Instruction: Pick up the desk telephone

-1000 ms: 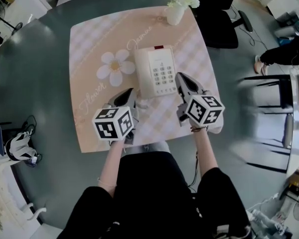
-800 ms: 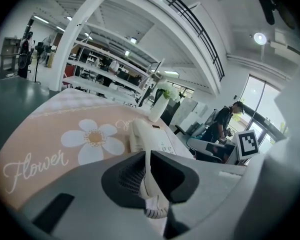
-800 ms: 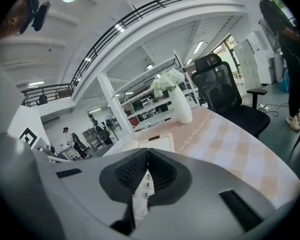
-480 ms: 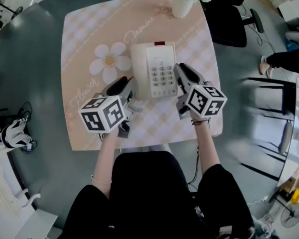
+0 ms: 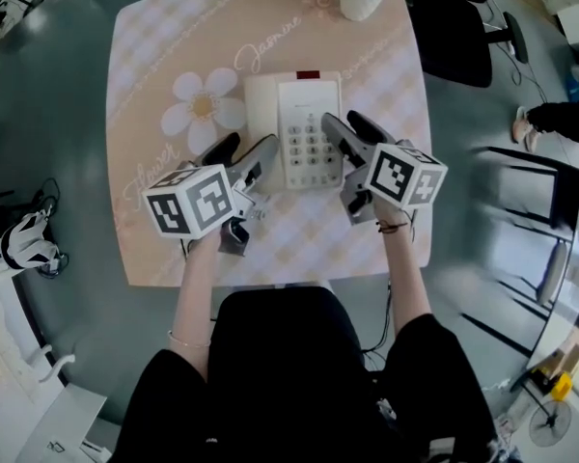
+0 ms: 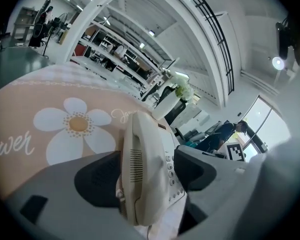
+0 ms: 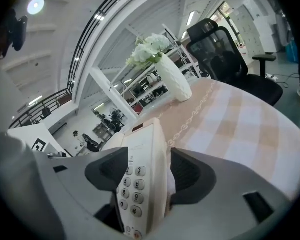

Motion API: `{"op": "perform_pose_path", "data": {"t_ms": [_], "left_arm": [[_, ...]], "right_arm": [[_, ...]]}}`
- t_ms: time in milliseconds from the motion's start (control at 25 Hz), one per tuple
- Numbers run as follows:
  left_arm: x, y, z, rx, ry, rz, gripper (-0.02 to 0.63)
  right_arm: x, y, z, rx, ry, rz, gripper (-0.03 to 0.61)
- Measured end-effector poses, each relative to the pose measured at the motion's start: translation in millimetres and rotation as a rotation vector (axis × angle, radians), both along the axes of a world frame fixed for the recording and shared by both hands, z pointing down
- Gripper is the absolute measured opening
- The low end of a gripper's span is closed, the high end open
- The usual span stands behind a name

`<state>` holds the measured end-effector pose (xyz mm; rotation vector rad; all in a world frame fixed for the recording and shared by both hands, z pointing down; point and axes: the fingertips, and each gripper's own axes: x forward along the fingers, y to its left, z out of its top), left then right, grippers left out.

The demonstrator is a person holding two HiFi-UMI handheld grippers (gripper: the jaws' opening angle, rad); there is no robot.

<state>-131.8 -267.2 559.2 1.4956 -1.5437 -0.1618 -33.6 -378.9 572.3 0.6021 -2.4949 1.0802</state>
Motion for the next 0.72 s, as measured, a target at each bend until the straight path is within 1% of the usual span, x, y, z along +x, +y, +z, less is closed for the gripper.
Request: {"op": "perform_pose_path", "data": {"t_ms": [160,320,480,720], "left_arm": [[7.8,-5.1,11.3,-0.038,0.06,0.038,0.333],[12.2,-5.6,22.1,-0.084,0.083,0.064,0.334],[15.6,-7.9,26.6,-0.096,0.13,0.077,0.334],[21.3,-12.2,31.4,-0.121,0.166,0.122,0.334]], "right_arm": [[-3.8,2.3,10.2,-0.071,0.005,-0.044,0.256],[-6.2,7.3,19.2,-0.132,0.038,-0.095,0.264],[-8.6,10.2,23.4,-0.175,0.05,-0.129,0.262],[-12.8,15.2,28.9,-0.244,0.076,-0.195,0.262]]}}
